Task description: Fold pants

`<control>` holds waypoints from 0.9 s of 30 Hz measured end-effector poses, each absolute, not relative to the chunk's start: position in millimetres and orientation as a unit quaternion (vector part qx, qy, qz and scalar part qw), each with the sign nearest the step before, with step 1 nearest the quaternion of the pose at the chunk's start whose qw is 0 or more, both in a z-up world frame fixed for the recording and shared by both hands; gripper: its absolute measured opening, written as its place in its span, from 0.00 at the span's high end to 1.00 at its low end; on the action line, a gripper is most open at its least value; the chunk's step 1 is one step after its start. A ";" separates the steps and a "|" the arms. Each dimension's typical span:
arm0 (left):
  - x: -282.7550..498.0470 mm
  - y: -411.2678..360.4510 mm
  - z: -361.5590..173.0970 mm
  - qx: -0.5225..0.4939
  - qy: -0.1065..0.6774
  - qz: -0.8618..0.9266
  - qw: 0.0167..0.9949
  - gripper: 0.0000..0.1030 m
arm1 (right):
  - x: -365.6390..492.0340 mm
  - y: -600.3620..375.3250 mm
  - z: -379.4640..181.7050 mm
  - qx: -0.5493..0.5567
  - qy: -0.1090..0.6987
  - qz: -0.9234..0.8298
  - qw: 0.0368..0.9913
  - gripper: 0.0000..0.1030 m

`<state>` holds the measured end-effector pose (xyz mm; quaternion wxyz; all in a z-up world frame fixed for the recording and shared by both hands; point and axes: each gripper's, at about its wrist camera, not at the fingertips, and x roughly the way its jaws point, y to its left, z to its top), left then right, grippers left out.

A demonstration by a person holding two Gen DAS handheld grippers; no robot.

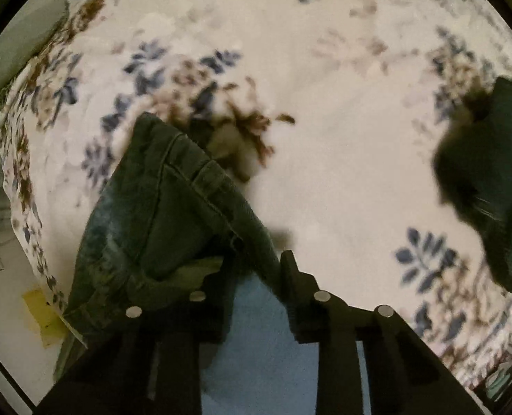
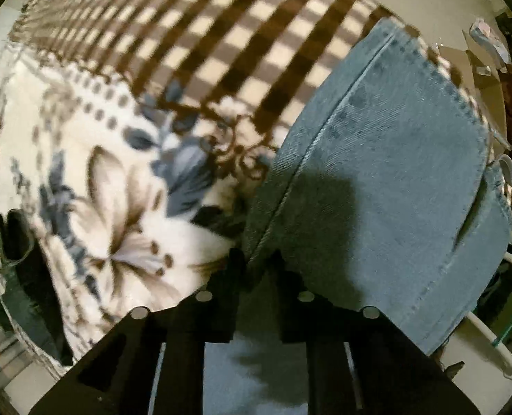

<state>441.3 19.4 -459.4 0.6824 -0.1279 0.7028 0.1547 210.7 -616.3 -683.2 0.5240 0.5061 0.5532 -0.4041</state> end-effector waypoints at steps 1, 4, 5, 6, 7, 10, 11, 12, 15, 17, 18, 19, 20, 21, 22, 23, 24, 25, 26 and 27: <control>432.7 23.0 -446.6 -0.136 0.695 0.149 0.690 0.91 | 212.1 -612.9 -676.5 0.507 0.548 -0.401 0.531 0.89; 409.0 32.9 -414.3 -0.152 0.672 0.130 0.713 0.91 | 206.1 -603.7 -657.4 0.501 0.537 -0.385 0.560 0.91; 401.0 36.4 -405.1 -0.154 0.666 0.126 0.719 0.91 | 203.1 -597.7 -648.7 0.495 0.533 -0.379 0.572 0.92; 392.9 41.0 -399.2 -0.157 0.660 0.125 0.724 0.91 | 200.3 -589.9 -636.3 0.489 0.524 -0.371 0.590 0.92; 380.3 47.7 -386.5 -0.164 0.650 0.121 0.732 0.91 | 198.8 -582.9 -624.7 0.484 0.518 -0.365 0.603 0.92; 364.8 53.4 -372.0 -0.183 0.627 0.116 0.748 0.91 | 177.9 -583.3 -580.3 0.481 0.485 -0.336 0.649 0.93; 352.3 59.1 -362.6 -0.188 0.616 0.112 0.757 0.91 | 168.1 -581.3 -563.9 0.477 0.473 -0.325 0.666 0.93; 340.5 61.9 -353.9 -0.190 0.607 0.110 0.764 0.91 | 153.3 -576.0 -547.2 0.473 0.462 -0.315 0.681 0.93; 294.7 81.3 -348.6 -0.188 0.593 0.104 0.776 0.91 | 102.8 -561.1 -509.3 0.459 0.435 -0.289 0.719 0.93; 263.6 86.5 -358.2 -0.178 0.599 0.105 0.773 0.91 | 64.1 -554.1 -496.8 0.440 0.428 -0.279 0.738 0.93; 246.9 88.6 -368.4 -0.166 0.606 0.107 0.770 0.91 | 44.2 -547.5 -500.3 0.434 0.433 -0.278 0.740 0.93; 229.2 91.4 -382.3 -0.153 0.617 0.111 0.764 0.91 | 21.6 -544.4 -504.1 0.432 0.439 -0.280 0.737 0.93; 214.1 93.4 -397.3 -0.146 0.628 0.114 0.756 0.91 | 2.7 -539.7 -514.4 0.432 0.447 -0.282 0.731 0.93; 199.3 96.4 -413.5 -0.141 0.639 0.119 0.746 0.91 | -18.6 -534.5 -531.0 0.435 0.459 -0.287 0.720 0.93; 182.9 100.4 -435.0 -0.135 0.652 0.128 0.735 0.91 | -34.4 -530.1 -542.9 0.434 0.468 -0.292 0.712 0.93; 172.1 102.9 -450.3 -0.129 0.658 0.135 0.730 0.91 | -49.2 -526.4 -557.8 0.432 0.480 -0.299 0.703 0.93; 164.3 104.6 -463.7 -0.124 0.664 0.142 0.724 0.91 | -62.7 -523.1 -572.8 0.433 0.490 -0.304 0.693 0.93; 156.1 107.6 -482.4 -0.120 0.674 0.149 0.713 0.91 | -72.9 -523.3 -585.6 0.437 0.496 -0.309 0.684 0.93; 149.3 111.1 -500.2 -0.124 0.683 0.155 0.703 0.90 | -85.4 -520.9 -601.3 0.444 0.503 -0.314 0.672 0.93; 145.5 113.4 -510.9 -0.126 0.688 0.159 0.697 0.90 | -94.6 -520.7 -611.6 0.442 0.509 -0.318 0.667 0.93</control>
